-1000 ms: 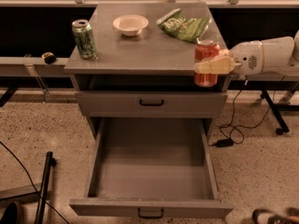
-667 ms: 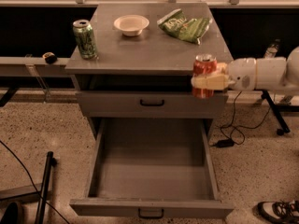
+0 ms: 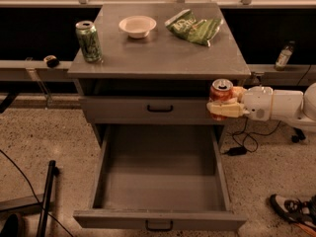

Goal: Place coke can into middle drawer

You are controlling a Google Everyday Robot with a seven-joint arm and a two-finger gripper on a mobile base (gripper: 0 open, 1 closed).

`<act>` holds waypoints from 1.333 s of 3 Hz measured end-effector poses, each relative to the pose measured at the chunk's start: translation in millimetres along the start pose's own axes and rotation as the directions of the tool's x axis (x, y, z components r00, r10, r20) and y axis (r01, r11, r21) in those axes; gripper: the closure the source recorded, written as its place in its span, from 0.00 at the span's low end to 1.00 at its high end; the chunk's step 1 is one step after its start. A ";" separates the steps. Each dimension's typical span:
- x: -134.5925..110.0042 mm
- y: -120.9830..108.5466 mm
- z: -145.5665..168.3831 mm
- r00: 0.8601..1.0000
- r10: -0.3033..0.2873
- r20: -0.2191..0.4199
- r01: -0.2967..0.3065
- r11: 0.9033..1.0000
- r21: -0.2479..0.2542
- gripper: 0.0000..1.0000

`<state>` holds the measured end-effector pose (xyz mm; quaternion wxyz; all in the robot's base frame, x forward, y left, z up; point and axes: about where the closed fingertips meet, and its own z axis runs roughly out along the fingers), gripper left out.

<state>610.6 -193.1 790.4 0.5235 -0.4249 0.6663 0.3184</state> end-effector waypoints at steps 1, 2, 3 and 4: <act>3.5 1.3 2.1 1.000 -0.002 0.005 0.002 1.000 -0.003 1.00; 51.3 17.2 24.6 0.996 -0.025 0.083 0.028 0.999 -0.028 1.00; 129.8 36.2 33.4 0.984 -0.022 0.175 0.031 0.998 -0.048 1.00; 195.3 51.4 42.8 0.975 -0.001 0.224 0.023 0.995 -0.094 1.00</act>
Offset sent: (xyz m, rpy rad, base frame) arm -0.0398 0.0521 -0.2136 0.2434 -0.2036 0.1261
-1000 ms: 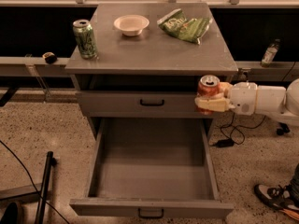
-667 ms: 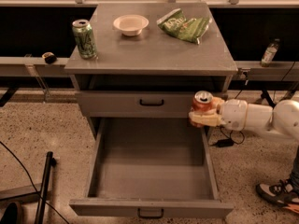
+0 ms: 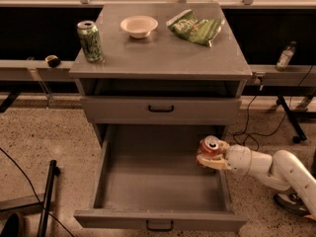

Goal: Place coke can into middle drawer

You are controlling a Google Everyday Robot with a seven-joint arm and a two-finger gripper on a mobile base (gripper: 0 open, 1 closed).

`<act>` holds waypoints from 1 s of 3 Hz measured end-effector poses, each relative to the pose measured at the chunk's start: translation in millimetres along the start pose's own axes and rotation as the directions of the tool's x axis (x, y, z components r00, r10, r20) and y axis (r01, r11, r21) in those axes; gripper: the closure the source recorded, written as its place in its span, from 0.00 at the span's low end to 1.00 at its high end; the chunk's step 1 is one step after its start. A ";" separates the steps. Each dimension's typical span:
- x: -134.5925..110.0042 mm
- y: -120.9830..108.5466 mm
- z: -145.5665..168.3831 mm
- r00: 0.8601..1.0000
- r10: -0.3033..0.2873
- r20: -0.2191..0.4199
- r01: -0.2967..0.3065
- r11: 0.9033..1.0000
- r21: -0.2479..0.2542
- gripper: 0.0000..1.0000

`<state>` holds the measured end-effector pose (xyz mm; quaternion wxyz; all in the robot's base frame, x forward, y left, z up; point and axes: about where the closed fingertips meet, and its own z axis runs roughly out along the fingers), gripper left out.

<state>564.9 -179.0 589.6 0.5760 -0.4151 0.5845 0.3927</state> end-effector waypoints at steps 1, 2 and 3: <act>43.5 7.3 -7.5 0.999 0.033 0.004 -0.033 0.999 -0.022 1.00; 85.4 9.2 -18.5 0.997 0.071 -0.028 -0.072 0.997 -0.014 1.00; 106.9 9.4 -22.8 0.995 0.091 -0.037 -0.092 0.996 -0.005 1.00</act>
Offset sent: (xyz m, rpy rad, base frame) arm -0.0205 -0.0332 -0.1191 -0.0252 0.1167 -0.0011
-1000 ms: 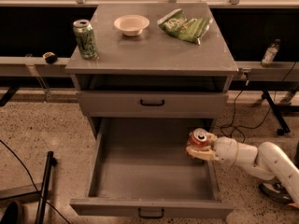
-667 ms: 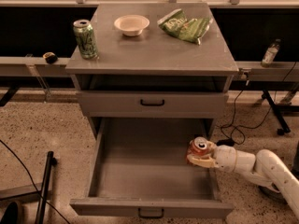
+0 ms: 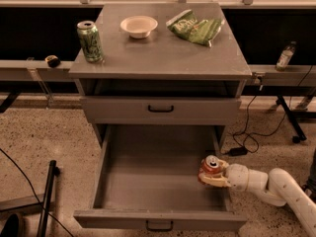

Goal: Place coke can into middle drawer

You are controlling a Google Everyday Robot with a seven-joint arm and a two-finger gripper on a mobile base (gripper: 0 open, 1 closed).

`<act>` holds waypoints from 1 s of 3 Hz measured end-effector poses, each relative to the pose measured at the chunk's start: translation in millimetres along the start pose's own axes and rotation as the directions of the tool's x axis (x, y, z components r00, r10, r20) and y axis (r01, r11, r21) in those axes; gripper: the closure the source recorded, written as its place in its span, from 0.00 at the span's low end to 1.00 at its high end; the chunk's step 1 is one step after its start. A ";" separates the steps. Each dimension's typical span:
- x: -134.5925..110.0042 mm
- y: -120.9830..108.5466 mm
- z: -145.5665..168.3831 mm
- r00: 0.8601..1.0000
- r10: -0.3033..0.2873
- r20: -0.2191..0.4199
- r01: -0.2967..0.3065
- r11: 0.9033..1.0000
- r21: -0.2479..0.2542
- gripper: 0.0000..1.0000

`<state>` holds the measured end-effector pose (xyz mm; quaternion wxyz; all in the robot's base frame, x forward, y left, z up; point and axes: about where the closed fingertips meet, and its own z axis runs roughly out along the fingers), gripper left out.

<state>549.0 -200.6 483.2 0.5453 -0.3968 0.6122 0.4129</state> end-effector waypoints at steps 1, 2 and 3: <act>15.0 -1.5 1.2 1.000 0.008 -0.011 -0.008 1.000 -0.001 1.00; 26.0 -9.6 -10.1 0.999 -0.008 -0.045 0.011 0.998 0.056 0.97; 28.3 -14.7 -19.7 0.996 -0.021 -0.083 0.028 0.996 0.082 0.74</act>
Offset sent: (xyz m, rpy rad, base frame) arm 0.0058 -0.0280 -0.0357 -0.0664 -0.0060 -0.1092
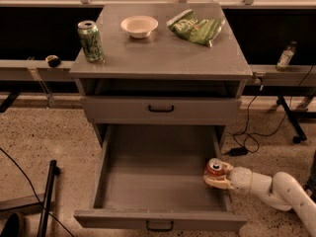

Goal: Place coke can into middle drawer

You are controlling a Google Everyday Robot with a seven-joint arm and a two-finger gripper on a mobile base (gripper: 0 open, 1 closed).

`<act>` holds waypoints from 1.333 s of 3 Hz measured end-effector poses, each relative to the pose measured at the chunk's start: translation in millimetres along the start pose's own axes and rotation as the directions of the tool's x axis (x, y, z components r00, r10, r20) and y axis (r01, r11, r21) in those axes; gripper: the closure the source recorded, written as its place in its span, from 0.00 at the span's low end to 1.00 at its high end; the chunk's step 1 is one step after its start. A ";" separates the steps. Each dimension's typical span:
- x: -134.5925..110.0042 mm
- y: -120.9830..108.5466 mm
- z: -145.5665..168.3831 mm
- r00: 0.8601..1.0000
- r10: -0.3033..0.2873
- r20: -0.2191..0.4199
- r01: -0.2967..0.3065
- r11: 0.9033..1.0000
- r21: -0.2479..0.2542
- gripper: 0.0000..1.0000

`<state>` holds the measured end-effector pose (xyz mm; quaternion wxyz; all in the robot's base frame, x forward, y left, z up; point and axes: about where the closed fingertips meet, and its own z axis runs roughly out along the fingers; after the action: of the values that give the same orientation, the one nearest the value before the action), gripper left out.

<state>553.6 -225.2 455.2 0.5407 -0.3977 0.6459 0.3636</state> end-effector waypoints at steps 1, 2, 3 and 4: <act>4.6 -1.2 -8.9 1.000 -0.008 -0.024 0.009 1.000 0.023 0.50; 4.6 -1.2 -9.0 1.000 -0.008 -0.024 0.009 1.000 0.023 0.29; 4.6 -1.2 -8.9 1.000 -0.008 -0.024 0.009 1.000 0.023 0.04; 4.6 -1.2 -8.9 1.000 -0.008 -0.024 0.009 1.000 0.023 0.00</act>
Offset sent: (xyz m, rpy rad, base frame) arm -0.0028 -0.0082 -0.0029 -0.0251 -0.0004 -0.0187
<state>550.5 -234.2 452.0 0.5390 -0.3986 0.6549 0.3489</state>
